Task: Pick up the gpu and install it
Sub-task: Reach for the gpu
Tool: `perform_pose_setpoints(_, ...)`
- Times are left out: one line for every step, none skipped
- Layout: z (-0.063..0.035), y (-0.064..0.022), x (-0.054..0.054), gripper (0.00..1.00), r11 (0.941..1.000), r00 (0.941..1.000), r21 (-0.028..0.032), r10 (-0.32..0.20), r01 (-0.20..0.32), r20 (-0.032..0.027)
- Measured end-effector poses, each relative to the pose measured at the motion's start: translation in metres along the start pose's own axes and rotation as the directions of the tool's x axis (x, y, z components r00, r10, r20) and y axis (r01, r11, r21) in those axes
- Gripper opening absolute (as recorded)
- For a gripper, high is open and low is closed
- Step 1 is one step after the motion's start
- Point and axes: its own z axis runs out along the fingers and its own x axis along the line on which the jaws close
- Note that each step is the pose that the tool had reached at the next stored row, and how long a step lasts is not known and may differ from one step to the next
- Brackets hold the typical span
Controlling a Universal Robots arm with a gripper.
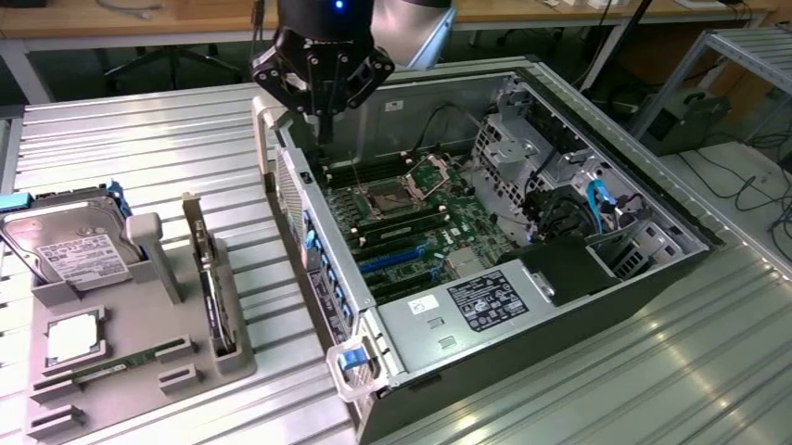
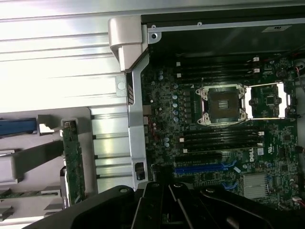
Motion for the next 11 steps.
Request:
perform_pose_setpoints(0.0,-0.0001,0.0008,0.11,1.0,1.0,-0.0001,0.0,0.0,0.0001)
perform_pose_setpoints(0.0,-0.0002,0.0015,0.11,1.0,1.0,-0.0001,0.0,0.0,0.0001)
perform_pose_setpoints(0.0,-0.0002,0.0022,0.11,1.0,1.0,-0.0001,0.0,0.0,0.0001)
perform_pose_setpoints(0.0,-0.0003,0.003,0.11,1.0,1.0,-0.0001,0.0,0.0,0.0001)
perform_pose_setpoints(-0.0001,-0.0004,0.0037,0.11,1.0,1.0,-0.0001,0.0,0.0,0.0001)
perform_pose_setpoints(-0.0001,-0.0005,0.0045,0.11,1.0,1.0,-0.0001,0.0,0.0,0.0001)
perform_pose_setpoints(-0.0001,-0.0006,0.0054,0.11,1.0,1.0,-0.0001,0.0,0.0,0.0001)
perform_pose_setpoints(-0.0001,-0.0007,0.0062,0.11,1.0,1.0,0.0,0.0,0.0,0.0001)
perform_pose_setpoints(-0.0002,-0.0008,0.0071,0.11,1.0,1.0,-0.0001,0.0,0.0,0.0001)
perform_pose_setpoints(-0.0002,-0.0009,0.0079,0.11,1.0,1.0,-0.0001,0.0,0.0,0.0001)
perform_pose_setpoints(-0.0002,-0.001,0.0087,0.11,1.0,1.0,-0.0001,0.0,0.0,0.0001)
